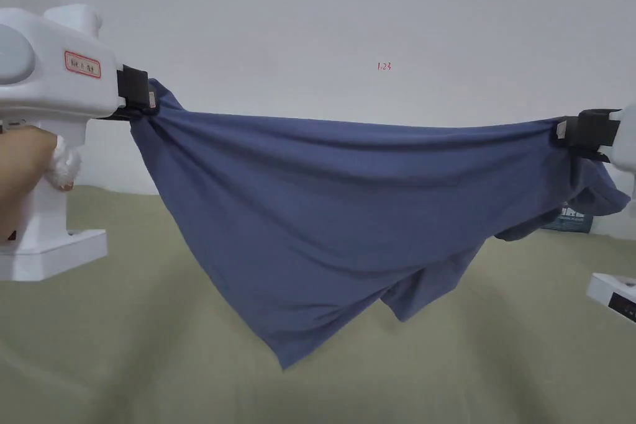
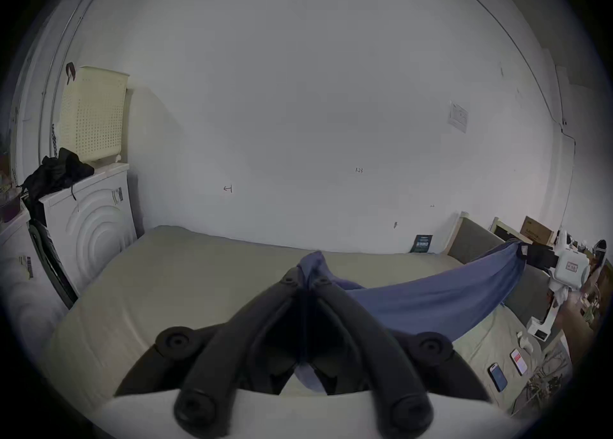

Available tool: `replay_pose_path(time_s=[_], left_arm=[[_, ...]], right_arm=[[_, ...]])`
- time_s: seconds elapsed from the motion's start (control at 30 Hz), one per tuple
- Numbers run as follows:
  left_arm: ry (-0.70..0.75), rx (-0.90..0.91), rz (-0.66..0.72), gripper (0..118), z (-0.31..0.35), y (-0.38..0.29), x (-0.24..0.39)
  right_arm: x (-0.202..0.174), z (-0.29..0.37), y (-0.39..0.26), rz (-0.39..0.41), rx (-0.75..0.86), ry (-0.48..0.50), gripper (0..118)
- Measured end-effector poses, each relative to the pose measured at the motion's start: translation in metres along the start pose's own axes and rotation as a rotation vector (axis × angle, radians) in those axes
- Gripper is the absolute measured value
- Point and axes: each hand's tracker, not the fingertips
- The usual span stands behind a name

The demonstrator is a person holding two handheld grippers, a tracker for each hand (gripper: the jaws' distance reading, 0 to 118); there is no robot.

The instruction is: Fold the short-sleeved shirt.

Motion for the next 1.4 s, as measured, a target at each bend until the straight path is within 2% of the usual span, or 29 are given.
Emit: replay_pose_path(time_s=[0.1,0.23,0.37,0.53,0.67,0.77,0.93,0.97,1.0,1.03,1.07,1.1,1.17,1.27,1.4], left_arm=[[-0.011,-0.034,0.006,2,-0.007,-0.025,0.011],[-0.003,-0.113,0.02,2,-0.006,-0.085,-0.001],[-0.009,-0.202,0.093,2,0.014,-0.162,-0.013],[0.039,-0.309,0.111,2,0.052,-0.248,-0.024],[0.056,-0.424,0.17,2,0.082,-0.306,-0.029],[0.059,-0.49,0.205,2,0.103,-0.344,-0.032],[0.084,-0.521,0.32,3,0.131,-0.384,-0.039],[0.08,-0.514,0.322,9,0.135,-0.39,-0.038],[0.086,-0.511,0.326,35,0.141,-0.397,-0.042],[0.111,-0.512,0.311,88,0.144,-0.399,-0.042],[0.135,-0.525,0.3,112,0.145,-0.401,-0.041],[0.129,-0.519,0.303,115,0.15,-0.4,-0.041],[0.067,-0.428,0.314,114,0.166,-0.389,-0.04],[0.067,-0.323,0.189,114,0.181,-0.359,-0.027],[0.101,-0.225,0.024,112,0.191,-0.32,-0.002]], right_arm=[[0.004,0.001,-0.024,-0.037,-0.038,0.009,4],[0.009,0.018,-0.08,-0.032,-0.121,0.0,4],[0.023,0.05,-0.153,-0.07,-0.212,-0.012,4],[0.024,0.105,-0.24,-0.014,-0.387,-0.027,4],[0.026,0.147,-0.297,-0.07,-0.46,-0.036,4],[0.024,0.176,-0.321,-0.124,-0.487,-0.042,4],[0.022,0.214,-0.337,-0.138,-0.485,-0.052,6],[0.023,0.22,-0.342,-0.142,-0.472,-0.066,14],[0.024,0.225,-0.345,-0.145,-0.457,-0.085,30],[0.026,0.23,-0.347,-0.161,-0.449,-0.096,66],[0.028,0.234,-0.345,-0.201,-0.46,-0.097,92],[0.029,0.24,-0.343,-0.233,-0.463,-0.101,99],[0.031,0.254,-0.331,-0.236,-0.391,-0.088,95],[0.018,0.265,-0.304,-0.096,-0.323,-0.126,96],[0.002,0.27,-0.277,0.016,-0.284,-0.134,96]])
